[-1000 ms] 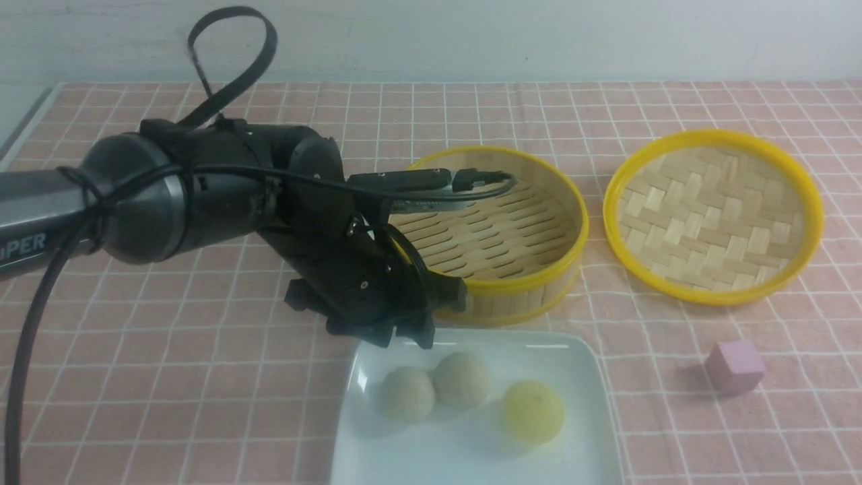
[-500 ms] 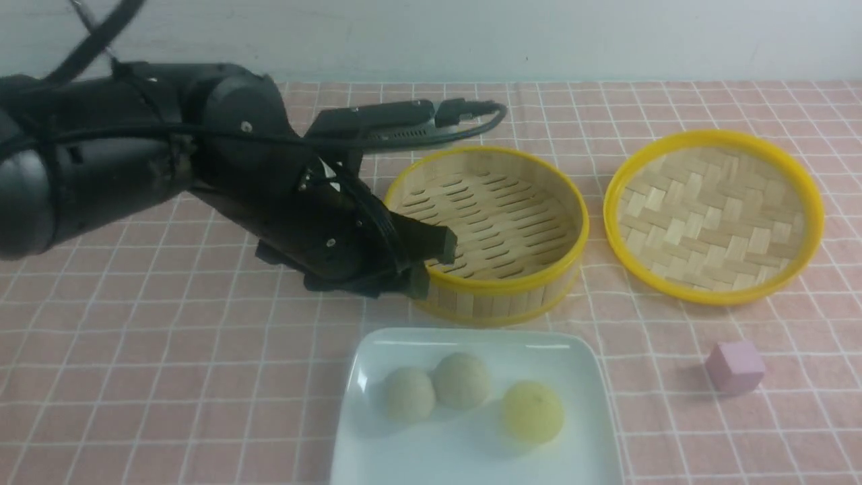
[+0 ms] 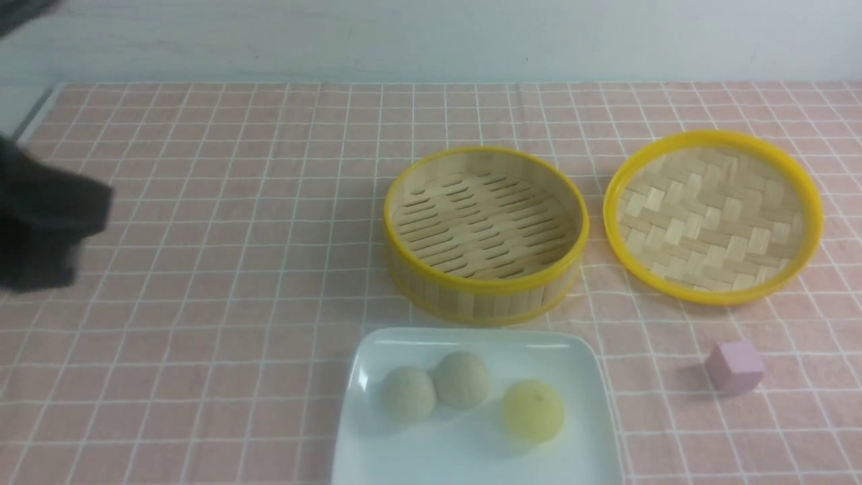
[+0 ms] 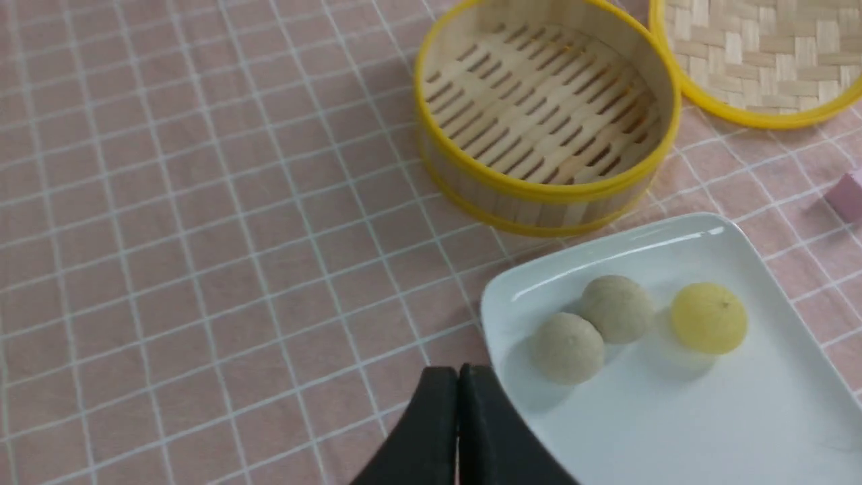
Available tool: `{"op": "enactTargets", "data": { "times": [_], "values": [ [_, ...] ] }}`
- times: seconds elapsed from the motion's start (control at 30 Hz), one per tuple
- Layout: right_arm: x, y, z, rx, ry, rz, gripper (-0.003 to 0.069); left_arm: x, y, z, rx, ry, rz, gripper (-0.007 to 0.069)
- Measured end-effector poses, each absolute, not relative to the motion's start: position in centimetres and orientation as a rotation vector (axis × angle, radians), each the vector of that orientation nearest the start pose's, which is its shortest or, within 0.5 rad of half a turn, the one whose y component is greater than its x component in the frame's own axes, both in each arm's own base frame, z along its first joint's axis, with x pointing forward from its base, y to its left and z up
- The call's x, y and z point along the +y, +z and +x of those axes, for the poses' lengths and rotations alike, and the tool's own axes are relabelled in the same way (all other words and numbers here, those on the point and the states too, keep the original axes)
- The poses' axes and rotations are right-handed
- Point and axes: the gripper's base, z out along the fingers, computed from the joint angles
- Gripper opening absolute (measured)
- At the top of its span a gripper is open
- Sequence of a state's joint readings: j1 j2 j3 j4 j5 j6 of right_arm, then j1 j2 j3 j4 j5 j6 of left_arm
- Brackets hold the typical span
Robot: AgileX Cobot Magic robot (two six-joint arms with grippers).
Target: Put the steamed buns into the plate on the pink tablecloth.
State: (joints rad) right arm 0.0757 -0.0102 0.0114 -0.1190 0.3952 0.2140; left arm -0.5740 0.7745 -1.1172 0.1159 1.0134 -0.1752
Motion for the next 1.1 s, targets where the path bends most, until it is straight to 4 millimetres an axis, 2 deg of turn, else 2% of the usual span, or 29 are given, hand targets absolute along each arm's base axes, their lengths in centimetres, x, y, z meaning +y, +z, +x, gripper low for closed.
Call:
{"op": "enactTargets", "data": {
  "times": [0.03,0.07,0.2,0.33,0.37,0.47,0.77,1.1],
  "values": [
    [0.0,17.5,5.2,1.877,0.081,0.058,0.0046,-5.4,42.3,10.0,2.101,-0.3,0.433,0.0008],
    [0.0,17.5,5.2,1.877,0.081,0.058,0.005,-4.6,41.4,8.5,2.025,-0.347,0.418,0.0001],
    [0.0,17.5,5.2,1.878,0.081,0.058,0.0055,-4.4,37.7,6.9,1.868,-0.556,0.322,0.0001],
    [0.0,17.5,5.2,1.878,0.081,0.058,0.0059,-4.9,34.7,7.3,1.723,-0.673,0.239,0.0003],
    [0.0,17.5,5.2,1.878,0.081,0.058,0.006,-4.9,34.7,7.2,1.723,-0.675,0.238,0.0004],
    [0.0,17.5,5.2,1.878,0.081,0.059,0.0066,-5.2,32.6,7.9,1.667,-0.697,0.213,0.0007],
    [0.0,17.5,5.2,1.878,0.081,0.059,0.0081,-5.5,26.8,8.3,1.793,-0.665,0.219,0.0013],
    [0.0,17.5,5.2,1.877,0.084,0.063,0.0092,-5.3,23.2,8.2,1.877,-0.6,0.265,0.0022]
  ]
}}
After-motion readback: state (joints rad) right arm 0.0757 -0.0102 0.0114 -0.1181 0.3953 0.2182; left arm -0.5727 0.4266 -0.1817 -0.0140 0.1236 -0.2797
